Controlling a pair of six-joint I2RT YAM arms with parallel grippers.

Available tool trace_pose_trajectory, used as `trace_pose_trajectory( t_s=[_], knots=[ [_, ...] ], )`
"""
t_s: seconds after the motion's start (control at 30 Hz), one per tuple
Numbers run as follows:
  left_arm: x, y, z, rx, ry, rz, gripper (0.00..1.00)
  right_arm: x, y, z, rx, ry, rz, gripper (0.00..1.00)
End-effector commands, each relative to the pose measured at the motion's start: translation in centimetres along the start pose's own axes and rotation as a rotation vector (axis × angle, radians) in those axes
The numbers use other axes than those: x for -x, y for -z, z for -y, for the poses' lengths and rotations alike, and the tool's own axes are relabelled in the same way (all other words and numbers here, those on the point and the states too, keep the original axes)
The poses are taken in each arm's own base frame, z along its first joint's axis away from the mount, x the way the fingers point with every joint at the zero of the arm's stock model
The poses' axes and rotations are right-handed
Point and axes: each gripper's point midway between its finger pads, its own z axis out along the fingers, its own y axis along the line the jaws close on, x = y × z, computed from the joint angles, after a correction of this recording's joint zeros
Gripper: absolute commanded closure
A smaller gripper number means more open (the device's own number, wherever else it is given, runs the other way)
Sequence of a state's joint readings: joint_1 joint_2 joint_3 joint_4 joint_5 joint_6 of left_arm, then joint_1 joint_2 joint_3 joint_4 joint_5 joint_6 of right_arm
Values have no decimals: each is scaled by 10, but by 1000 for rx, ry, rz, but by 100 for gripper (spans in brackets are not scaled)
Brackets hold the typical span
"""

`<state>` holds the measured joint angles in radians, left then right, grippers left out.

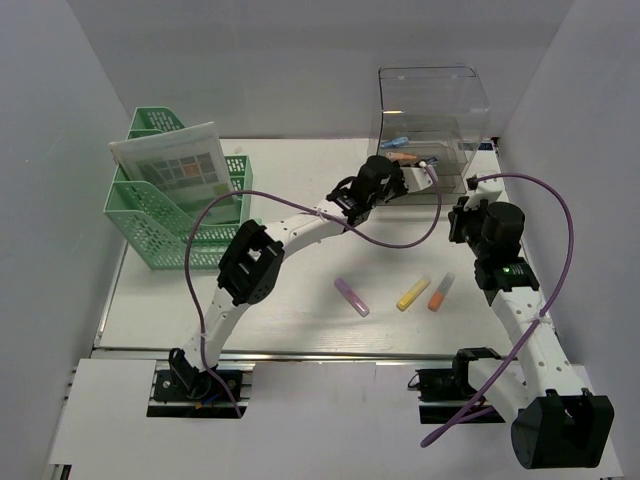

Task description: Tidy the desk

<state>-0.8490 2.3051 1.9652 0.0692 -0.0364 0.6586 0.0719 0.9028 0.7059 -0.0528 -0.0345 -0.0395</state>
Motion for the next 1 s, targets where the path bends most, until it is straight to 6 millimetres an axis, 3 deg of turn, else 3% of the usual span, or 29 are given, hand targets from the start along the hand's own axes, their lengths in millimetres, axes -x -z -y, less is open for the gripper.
trace_pose_trajectory(
  t_s=[0.0,0.23,0.43,0.47,0.5,0.6,0.77,0.83,0.87,0.9,0.93,0.97],
  knots=[
    [0,-7,-9,56,-9,15,97,21,4,0,2,1,66,100],
    [-12,-14,-8,76,13,6,92,23,6,0,3,2,73,100],
    [-13,-12,-15,114,28,-3,48,22,6,-1,9,0,73,100],
    [-12,-11,-16,114,29,-1,35,22,6,0,8,-1,70,100],
    [-11,-11,-18,118,32,-2,31,23,6,-1,11,2,75,100],
    [-2,-7,-24,127,37,12,29,22,7,-2,15,2,74,100],
    [43,7,-46,193,50,99,27,21,6,-3,25,6,71,100],
    [73,26,-77,268,113,147,28,22,7,2,3,10,74,100],
    [72,27,-79,278,136,137,28,22,7,4,-6,11,73,100],
    [86,42,-95,313,171,152,30,22,7,10,-38,8,72,100],
    [88,54,-107,363,214,134,36,23,7,14,-56,7,74,100],
    [78,61,-101,353,285,94,40,23,7,17,-65,7,74,100]
  ],
)
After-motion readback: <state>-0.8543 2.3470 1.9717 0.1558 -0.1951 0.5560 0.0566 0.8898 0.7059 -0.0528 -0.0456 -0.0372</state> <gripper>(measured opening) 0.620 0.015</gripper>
